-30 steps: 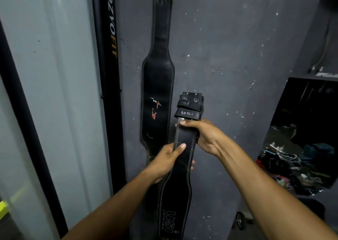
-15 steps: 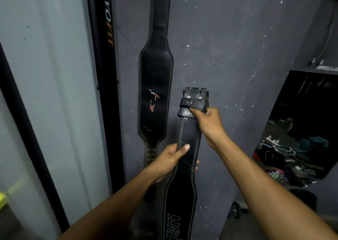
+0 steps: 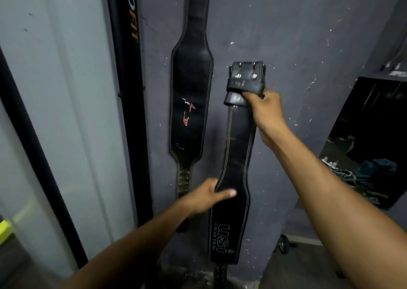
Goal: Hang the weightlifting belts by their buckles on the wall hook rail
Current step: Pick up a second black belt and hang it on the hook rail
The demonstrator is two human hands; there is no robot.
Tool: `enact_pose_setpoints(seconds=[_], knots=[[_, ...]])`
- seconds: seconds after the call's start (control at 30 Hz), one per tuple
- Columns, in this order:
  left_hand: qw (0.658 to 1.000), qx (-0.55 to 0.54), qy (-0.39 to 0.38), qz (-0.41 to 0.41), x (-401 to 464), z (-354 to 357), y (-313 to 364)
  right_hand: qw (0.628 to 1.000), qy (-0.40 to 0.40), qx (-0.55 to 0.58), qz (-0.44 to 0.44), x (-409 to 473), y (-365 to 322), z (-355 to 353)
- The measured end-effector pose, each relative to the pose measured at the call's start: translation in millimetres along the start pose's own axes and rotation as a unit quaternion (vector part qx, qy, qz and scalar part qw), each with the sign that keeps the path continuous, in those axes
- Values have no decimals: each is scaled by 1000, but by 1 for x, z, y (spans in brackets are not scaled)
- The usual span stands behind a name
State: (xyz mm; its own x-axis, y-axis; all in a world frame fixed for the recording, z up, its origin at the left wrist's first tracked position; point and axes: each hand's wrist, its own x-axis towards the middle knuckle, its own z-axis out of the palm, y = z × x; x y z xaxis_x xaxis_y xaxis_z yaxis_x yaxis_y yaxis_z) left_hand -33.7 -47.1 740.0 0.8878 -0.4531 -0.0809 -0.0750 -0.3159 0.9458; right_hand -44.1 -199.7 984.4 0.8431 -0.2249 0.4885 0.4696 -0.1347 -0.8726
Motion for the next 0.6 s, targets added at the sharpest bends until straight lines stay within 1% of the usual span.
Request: enact_pose_setpoints(seconds=[0.07, 0.13, 0.2, 0.27, 0.3, 0.4, 0.47, 0.53, 0.6], knots=[[998, 29, -18, -47, 14, 9, -69, 1000, 13, 10, -2, 6, -12, -2], [997, 27, -25, -66, 14, 12, -101, 1000, 18, 10, -5, 8, -19, -4], [996, 36, -26, -72, 10, 10, -105, 1000, 15, 4, -3, 6, -20, -3], [997, 38, -8, -68, -6, 3, -65, 1000, 6, 5, 6, 4, -17, -1], [998, 27, -1, -53, -12, 1, -45, 1000, 4, 5, 9, 4, -17, -1], [998, -51, 3, 42, -32, -6, 38, 1000, -2, 10, 13, 4, -14, 1], [987, -109, 44, 105, -36, -12, 82, 1000, -11, 15, 10, 2, -13, 4], [974, -162, 72, 139, -33, -17, 113, 1000, -14, 20, 3, -2, -11, 7], [969, -189, 55, 152, -32, -20, 124, 999, -17, 30, 4, -4, -13, 8]])
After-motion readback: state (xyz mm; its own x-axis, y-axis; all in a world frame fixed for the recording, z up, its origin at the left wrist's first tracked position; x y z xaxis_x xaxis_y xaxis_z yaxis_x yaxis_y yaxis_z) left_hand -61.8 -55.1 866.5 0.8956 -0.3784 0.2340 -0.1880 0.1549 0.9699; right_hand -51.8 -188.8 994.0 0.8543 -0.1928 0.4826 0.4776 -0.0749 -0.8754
